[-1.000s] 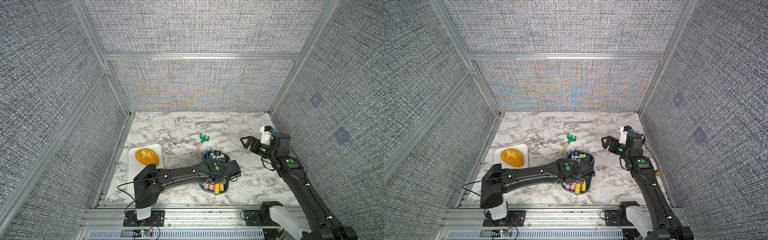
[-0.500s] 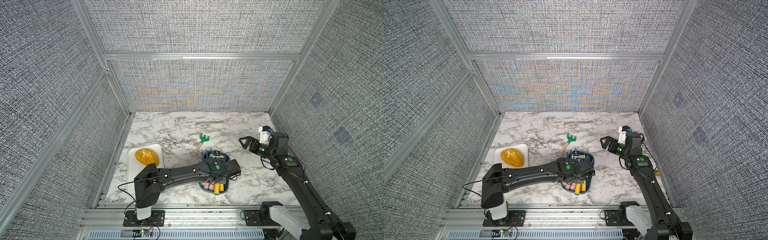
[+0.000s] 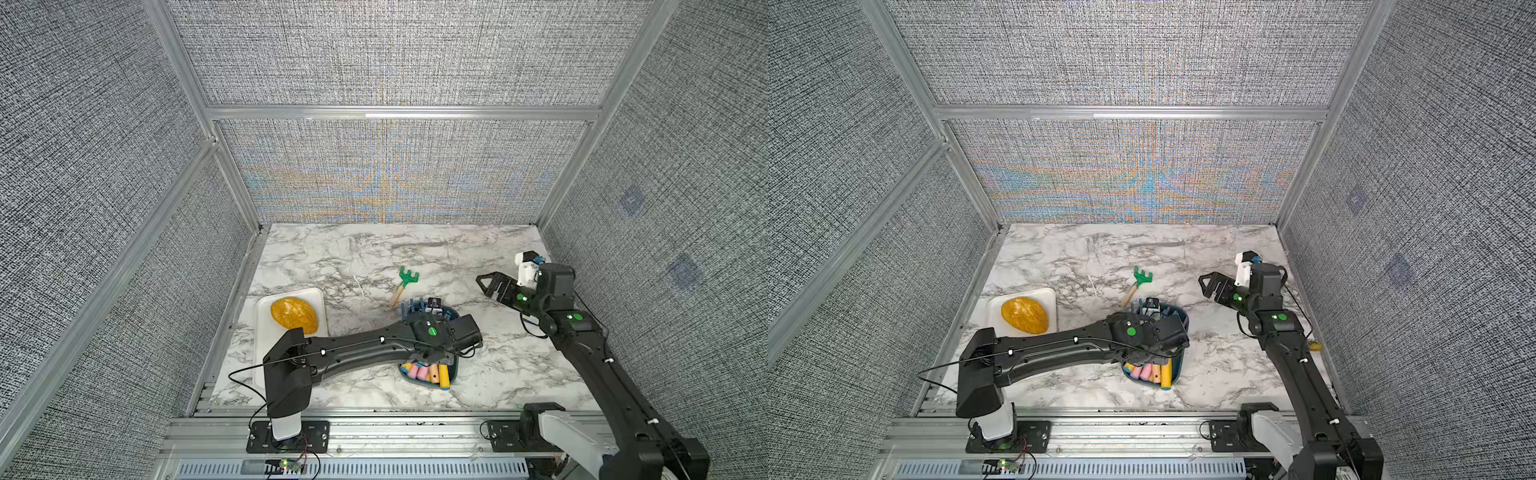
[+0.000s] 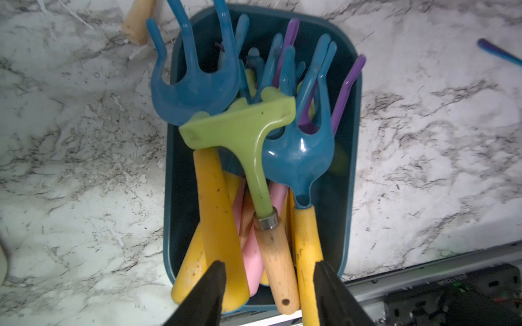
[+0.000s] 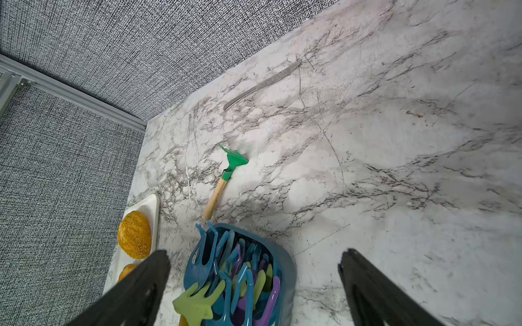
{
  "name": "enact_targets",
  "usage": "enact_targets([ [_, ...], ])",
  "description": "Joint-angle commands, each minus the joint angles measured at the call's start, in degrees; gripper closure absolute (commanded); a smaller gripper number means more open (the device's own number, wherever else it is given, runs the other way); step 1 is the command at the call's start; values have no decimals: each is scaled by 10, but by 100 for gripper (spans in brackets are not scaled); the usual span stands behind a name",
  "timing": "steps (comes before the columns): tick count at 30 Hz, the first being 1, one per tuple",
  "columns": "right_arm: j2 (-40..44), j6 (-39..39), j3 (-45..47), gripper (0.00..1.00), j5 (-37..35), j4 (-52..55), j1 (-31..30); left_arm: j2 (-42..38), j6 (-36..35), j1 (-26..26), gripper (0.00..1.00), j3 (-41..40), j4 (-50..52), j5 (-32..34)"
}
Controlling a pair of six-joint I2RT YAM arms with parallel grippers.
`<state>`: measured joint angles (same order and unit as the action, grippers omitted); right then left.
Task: Put the rake into the storage box
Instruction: Place the rake in the storage box, then pick up the rake at the center of the board.
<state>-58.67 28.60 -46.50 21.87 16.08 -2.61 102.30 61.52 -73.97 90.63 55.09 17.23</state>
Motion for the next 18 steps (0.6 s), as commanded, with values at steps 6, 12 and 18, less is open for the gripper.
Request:
enact_targets([
  [6, -40, -17, -16, 1, 31, -13, -1, -37, -129, 113, 19, 8, 21, 12],
  [12, -65, -26, -41, 1, 32, -4, 0, 21, -229, 232, 1, 40, 12, -44],
  [18, -73, -31, -48, 1, 25, 5, -1, 164, -312, 315, 1, 162, 34, -103],
])
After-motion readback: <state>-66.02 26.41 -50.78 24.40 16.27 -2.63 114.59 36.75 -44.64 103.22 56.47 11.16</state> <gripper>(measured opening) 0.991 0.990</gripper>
